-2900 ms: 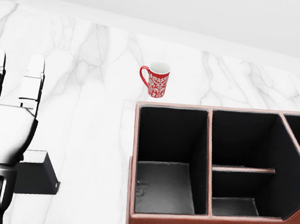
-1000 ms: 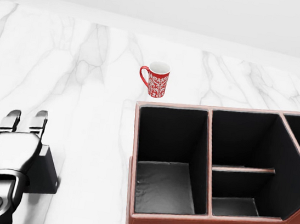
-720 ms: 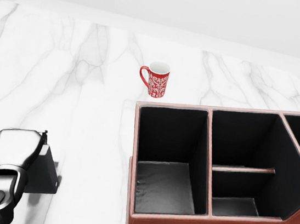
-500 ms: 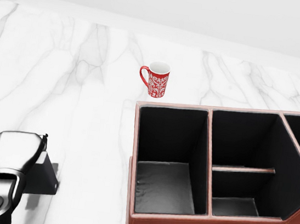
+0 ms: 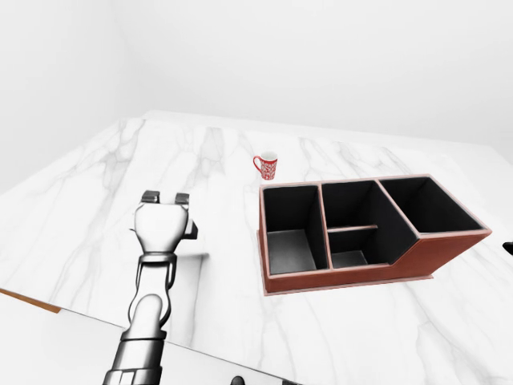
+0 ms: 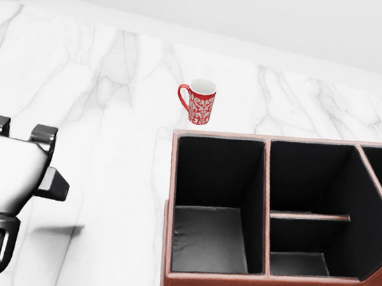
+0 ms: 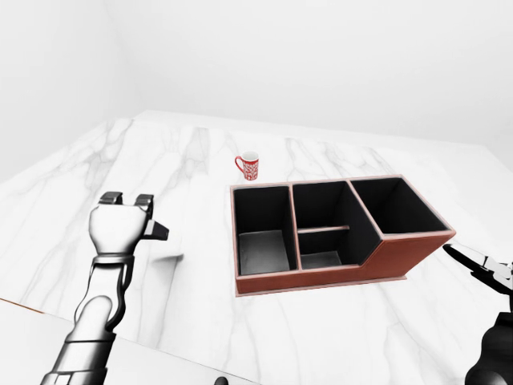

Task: Pick up the book and place it in the left compartment of the caddy.

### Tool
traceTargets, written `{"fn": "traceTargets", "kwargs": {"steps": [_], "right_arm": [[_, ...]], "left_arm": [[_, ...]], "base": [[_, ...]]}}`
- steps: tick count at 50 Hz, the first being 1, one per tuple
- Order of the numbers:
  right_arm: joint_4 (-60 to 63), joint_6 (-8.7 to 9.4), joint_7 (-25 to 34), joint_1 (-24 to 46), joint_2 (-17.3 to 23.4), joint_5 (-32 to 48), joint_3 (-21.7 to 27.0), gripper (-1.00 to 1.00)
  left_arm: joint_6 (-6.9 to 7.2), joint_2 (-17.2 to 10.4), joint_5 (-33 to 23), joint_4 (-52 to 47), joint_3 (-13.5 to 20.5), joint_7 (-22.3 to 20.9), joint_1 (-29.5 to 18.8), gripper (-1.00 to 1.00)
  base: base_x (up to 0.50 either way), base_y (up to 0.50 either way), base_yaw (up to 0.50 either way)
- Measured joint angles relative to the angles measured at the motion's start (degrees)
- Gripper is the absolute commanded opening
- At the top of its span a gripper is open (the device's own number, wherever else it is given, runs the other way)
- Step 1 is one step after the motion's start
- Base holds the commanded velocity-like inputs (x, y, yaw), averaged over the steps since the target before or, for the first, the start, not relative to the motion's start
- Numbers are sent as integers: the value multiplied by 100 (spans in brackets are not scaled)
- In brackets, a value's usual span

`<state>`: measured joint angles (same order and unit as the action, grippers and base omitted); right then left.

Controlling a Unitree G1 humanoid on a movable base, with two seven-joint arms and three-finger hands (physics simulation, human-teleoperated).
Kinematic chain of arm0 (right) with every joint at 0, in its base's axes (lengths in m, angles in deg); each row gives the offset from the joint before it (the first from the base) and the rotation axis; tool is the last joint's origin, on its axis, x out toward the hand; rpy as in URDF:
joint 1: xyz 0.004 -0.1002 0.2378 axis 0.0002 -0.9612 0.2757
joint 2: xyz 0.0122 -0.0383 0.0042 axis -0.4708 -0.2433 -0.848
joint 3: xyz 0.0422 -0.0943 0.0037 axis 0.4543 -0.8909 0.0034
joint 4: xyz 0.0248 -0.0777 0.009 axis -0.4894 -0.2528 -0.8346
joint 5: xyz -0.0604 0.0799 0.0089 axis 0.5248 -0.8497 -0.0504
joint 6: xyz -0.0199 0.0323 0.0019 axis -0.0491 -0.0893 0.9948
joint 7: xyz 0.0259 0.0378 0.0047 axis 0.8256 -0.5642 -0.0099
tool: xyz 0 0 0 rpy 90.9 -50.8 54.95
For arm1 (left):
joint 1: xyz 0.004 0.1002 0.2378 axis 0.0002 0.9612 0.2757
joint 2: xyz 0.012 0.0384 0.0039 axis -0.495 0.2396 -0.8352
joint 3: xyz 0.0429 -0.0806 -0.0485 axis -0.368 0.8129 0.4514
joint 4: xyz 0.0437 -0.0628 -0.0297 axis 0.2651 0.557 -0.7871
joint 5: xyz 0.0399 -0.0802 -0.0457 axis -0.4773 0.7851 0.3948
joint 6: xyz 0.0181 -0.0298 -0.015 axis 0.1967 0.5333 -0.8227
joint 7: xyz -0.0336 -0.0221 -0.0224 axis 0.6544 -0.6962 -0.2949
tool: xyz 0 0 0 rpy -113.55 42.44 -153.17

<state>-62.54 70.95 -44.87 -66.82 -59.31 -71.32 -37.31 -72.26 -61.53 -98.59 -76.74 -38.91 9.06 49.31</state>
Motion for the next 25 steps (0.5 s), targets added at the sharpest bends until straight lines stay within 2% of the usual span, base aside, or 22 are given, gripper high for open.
{"fn": "traceTargets", "kwargs": {"steps": [10,25], "right_arm": [[-11,0,3,-4,-4,4,-8,100],[-2,0,5,-6,-11,16,-12,100]], "left_arm": [[0,206,-339,-1087,108,-137,230,-100],[0,483,-602,-2230,-52,-506,160,-100]], "base": [[0,0,0],[0,0,0]]}}
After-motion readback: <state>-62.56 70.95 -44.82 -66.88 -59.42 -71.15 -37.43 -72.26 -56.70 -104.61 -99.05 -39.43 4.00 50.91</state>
